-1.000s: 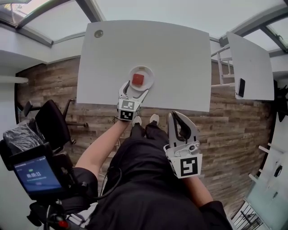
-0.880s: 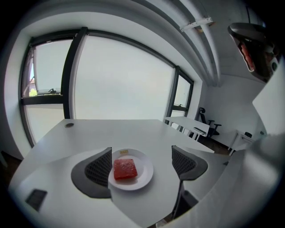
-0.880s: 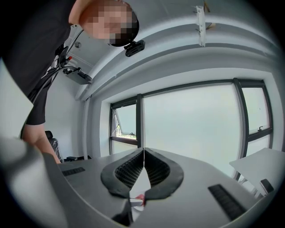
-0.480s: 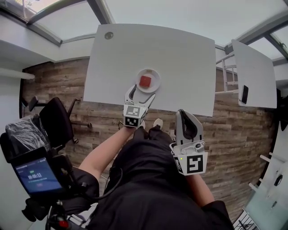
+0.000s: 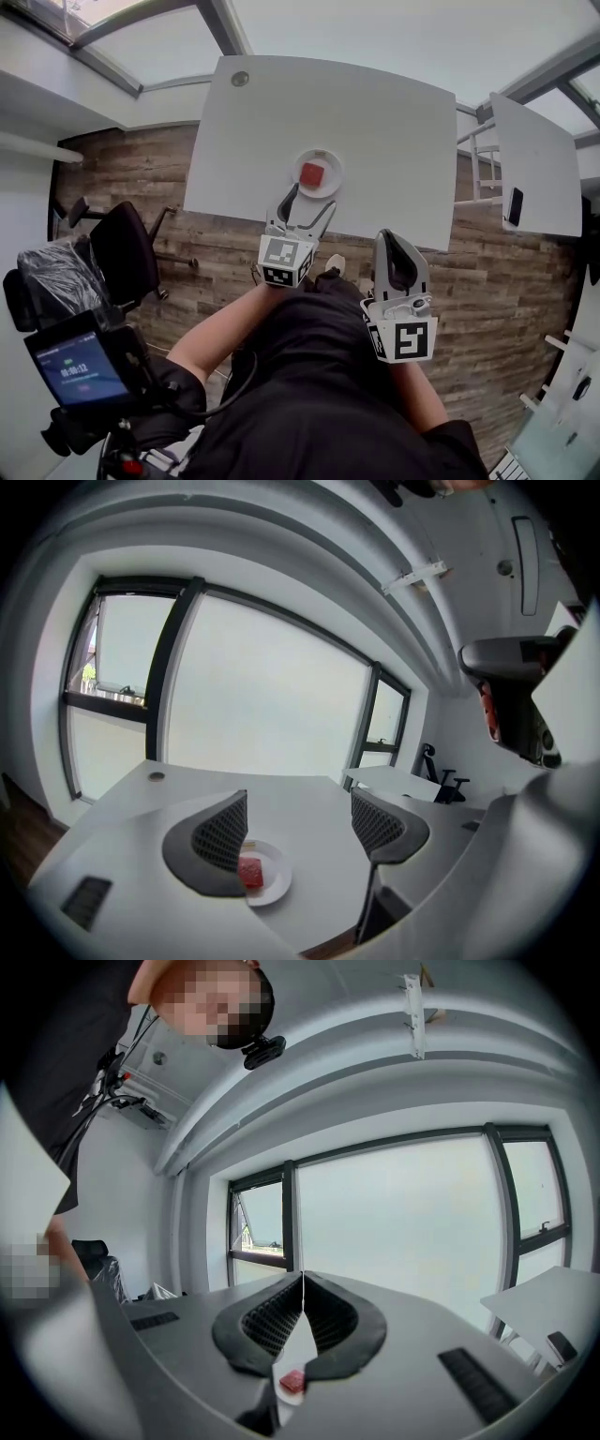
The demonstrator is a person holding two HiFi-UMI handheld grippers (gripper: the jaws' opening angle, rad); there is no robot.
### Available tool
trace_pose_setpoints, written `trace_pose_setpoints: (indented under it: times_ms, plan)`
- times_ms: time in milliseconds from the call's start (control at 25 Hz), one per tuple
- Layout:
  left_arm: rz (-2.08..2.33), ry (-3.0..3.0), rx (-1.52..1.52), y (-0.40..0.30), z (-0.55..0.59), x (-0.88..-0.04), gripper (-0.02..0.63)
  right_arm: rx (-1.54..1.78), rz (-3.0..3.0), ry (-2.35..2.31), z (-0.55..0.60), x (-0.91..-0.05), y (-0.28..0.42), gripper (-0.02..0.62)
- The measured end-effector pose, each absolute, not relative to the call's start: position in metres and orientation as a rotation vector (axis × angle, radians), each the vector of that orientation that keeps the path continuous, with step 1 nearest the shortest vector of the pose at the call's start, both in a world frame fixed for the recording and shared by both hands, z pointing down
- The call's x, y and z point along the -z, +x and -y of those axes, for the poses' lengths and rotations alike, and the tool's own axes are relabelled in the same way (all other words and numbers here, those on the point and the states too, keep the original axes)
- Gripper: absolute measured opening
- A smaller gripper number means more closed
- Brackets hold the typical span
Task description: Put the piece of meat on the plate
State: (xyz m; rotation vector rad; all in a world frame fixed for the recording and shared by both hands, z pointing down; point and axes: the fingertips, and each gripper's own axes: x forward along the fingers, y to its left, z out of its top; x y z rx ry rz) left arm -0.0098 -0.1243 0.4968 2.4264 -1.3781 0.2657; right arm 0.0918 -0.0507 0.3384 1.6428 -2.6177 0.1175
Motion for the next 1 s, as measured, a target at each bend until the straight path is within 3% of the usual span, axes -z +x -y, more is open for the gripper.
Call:
trace_pose_setpoints:
  times_ms: [200, 640, 760, 1000]
  plan:
    - [1.367, 2.491, -0.221, -0.001, 0.116, -0.469, 0.310, -0.117, 2.627, 1.664, 0.052, -0.338, 0.096, 0.008]
    - [1.466, 2.482, -0.105, -0.012, 0.093, -0.428, 0.310, -0.120, 2.648, 1.670, 0.050, -0.334, 0.099, 0.006]
    - [1.487, 2.484, -0.071, -0.024, 0.096, -0.420, 0.253, -0.114, 2.666, 1.650, 0.054, -0.333, 0.091, 0.006]
    - [1.537, 2.666, -0.137, -0.032, 0.097, -0.396, 0.219, -0.102, 2.709, 1.582, 0.068, -0.331, 0.064, 0.008]
